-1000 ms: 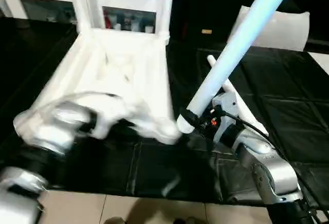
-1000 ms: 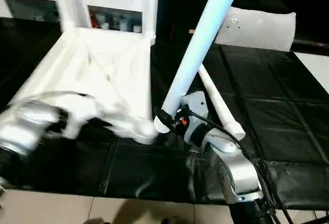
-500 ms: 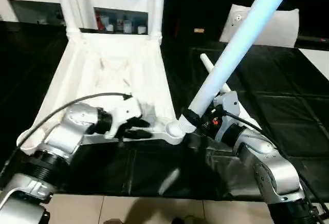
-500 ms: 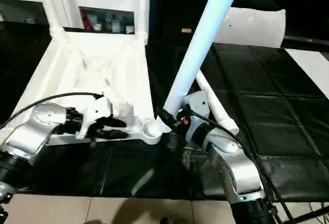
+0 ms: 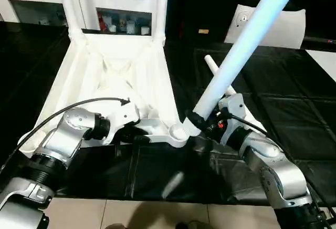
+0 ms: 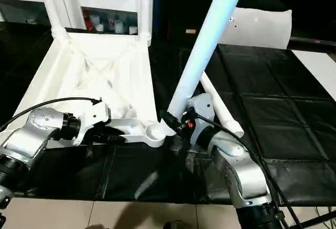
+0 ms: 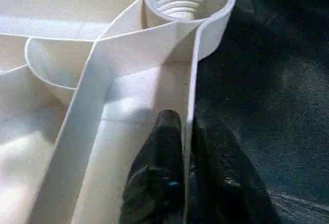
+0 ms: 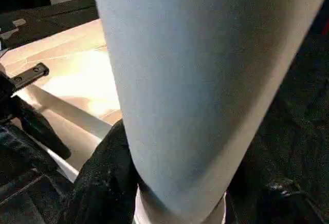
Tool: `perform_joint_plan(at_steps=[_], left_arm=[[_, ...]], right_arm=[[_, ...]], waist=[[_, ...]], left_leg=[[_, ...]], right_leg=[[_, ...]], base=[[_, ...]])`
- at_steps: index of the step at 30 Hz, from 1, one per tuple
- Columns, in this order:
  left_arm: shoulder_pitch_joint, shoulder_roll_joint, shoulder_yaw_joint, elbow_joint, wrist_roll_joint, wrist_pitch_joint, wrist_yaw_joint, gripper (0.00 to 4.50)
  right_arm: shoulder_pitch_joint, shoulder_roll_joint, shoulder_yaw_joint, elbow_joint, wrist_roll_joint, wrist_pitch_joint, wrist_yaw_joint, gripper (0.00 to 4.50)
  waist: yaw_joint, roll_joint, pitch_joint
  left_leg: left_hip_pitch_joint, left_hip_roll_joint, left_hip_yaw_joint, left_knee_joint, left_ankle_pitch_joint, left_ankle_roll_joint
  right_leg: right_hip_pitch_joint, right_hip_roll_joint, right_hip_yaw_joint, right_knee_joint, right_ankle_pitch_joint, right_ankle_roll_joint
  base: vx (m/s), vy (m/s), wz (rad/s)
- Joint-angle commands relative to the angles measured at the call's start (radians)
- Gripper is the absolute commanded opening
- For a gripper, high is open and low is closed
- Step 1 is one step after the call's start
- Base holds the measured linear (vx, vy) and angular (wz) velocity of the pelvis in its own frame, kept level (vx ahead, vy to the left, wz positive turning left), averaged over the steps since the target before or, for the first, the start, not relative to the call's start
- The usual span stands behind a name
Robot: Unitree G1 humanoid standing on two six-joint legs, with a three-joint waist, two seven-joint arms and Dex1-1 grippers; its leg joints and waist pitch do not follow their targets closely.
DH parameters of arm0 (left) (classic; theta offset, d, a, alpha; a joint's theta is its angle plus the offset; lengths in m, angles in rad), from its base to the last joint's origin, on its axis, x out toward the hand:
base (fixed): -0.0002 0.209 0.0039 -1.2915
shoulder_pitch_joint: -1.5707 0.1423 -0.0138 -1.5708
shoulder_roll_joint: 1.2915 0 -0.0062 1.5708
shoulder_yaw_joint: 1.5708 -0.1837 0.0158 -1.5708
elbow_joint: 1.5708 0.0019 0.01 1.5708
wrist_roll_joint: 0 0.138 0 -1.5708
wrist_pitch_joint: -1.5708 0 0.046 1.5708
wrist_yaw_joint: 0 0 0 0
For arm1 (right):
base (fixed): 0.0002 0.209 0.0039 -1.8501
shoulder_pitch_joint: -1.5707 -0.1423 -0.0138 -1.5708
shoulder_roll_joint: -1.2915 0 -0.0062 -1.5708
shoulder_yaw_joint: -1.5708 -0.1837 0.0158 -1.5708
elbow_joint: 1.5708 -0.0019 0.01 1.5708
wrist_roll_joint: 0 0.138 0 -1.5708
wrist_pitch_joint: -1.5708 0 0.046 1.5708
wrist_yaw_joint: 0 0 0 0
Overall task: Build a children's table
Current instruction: Insert table leg to table base
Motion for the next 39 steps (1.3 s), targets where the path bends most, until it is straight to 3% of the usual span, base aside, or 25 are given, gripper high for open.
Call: perform_joint_plan(at_steps=[1, 7, 11, 14, 20, 23, 28, 36, 39], left_arm=[[-0.021, 0.000, -0.007, 0.002, 0.002, -0.003, -0.008, 0.11], [-0.034, 0.000, -0.019, 0.032, 0.025, -0.028, -0.009, 0.00], [-0.036, -0.012, -0.007, 0.031, 0.008, -0.041, -0.032, 0.00], [-0.031, -0.019, -0.007, 0.021, -0.004, -0.053, -0.051, 0.00], [-0.043, -0.039, -0.015, 0.041, -0.002, -0.073, -0.042, 0.00], [-0.048, -0.046, -0.013, 0.053, 0.000, -0.082, -0.033, 0.00], [-0.049, -0.069, 0.010, 0.075, -0.005, -0.097, -0.018, 0.00], [-0.050, -0.075, 0.028, 0.106, 0.004, -0.118, 0.015, 0.00], [-0.053, -0.076, 0.037, 0.115, 0.001, -0.123, 0.019, 0.00]], right_arm=[[-0.001, -0.009, -0.010, -0.022, -0.007, 0.001, 0.002, 1.91], [-0.006, -0.012, -0.012, -0.019, -0.005, 0.005, 0.005, 1.91], [-0.028, -0.015, 0.000, -0.004, -0.003, 0.016, 0.021, 1.91], [-0.054, -0.016, 0.014, 0.004, 0.015, 0.044, 0.050, 1.91], [-0.106, -0.022, 0.037, 0.099, -0.001, 0.015, 0.101, 1.91], [-0.117, -0.024, 0.048, 0.131, -0.014, 0.009, 0.112, 1.91], [-0.149, -0.014, 0.075, 0.212, -0.042, -0.018, 0.147, 1.91], [-0.143, -0.024, 0.084, 0.187, -0.040, -0.011, 0.169, 1.91], [-0.133, -0.034, 0.079, 0.166, -0.036, -0.007, 0.177, 1.91]], waist=[[-0.004, 0.026, -0.066], [-0.007, 0.022, -0.068], [-0.005, 0.021, -0.065], [-0.007, 0.022, -0.066], [-0.003, 0.016, -0.071], [-0.002, 0.016, -0.068], [-0.002, 0.013, -0.064], [-0.001, 0.013, -0.066], [-0.001, 0.016, -0.065]], left_leg=[[-0.003, 0.029, 0.000, -0.089, -0.204, -0.010], [-0.004, 0.028, 0.004, -0.086, -0.166, -0.002], [-0.003, 0.028, 0.003, -0.087, -0.202, -0.005], [-0.002, 0.029, 0.002, -0.087, -0.199, -0.005], [-0.002, 0.030, 0.008, -0.082, -0.138, 0.004], [-0.003, 0.029, 0.008, -0.083, -0.141, 0.006], [-0.001, 0.029, 0.006, -0.085, -0.195, 0.000], [-0.003, 0.029, 0.004, -0.087, -0.182, 0.005], [-0.003, 0.028, 0.004, -0.087, -0.197, 0.007]], right_leg=[[0.055, -0.068, 0.046, -0.079, -0.361, -0.142], [0.059, -0.067, 0.047, -0.071, -0.276, -0.171], [0.057, -0.070, 0.047, -0.080, -0.362, -0.152], [0.056, -0.070, 0.047, -0.080, -0.364, -0.149], [0.058, -0.071, 0.048, -0.068, -0.256, -0.186], [0.059, -0.070, 0.048, -0.070, -0.279, -0.181], [0.053, -0.074, 0.046, -0.085, -0.418, -0.137], [0.055, -0.071, 0.046, -0.081, -0.387, -0.137], [0.054, -0.072, 0.045, -0.086, -0.428, -0.126]], base=[[0.000, 0.000, 0.00], [0.000, 0.000, 0.00], [0.000, 0.000, 0.00], [0.000, 0.000, 0.00], [0.000, 0.000, 0.00], [0.000, 0.000, 0.00], [0.000, 0.000, 0.00], [0.000, 0.000, 0.00], [0.000, 0.000, 0.00]])
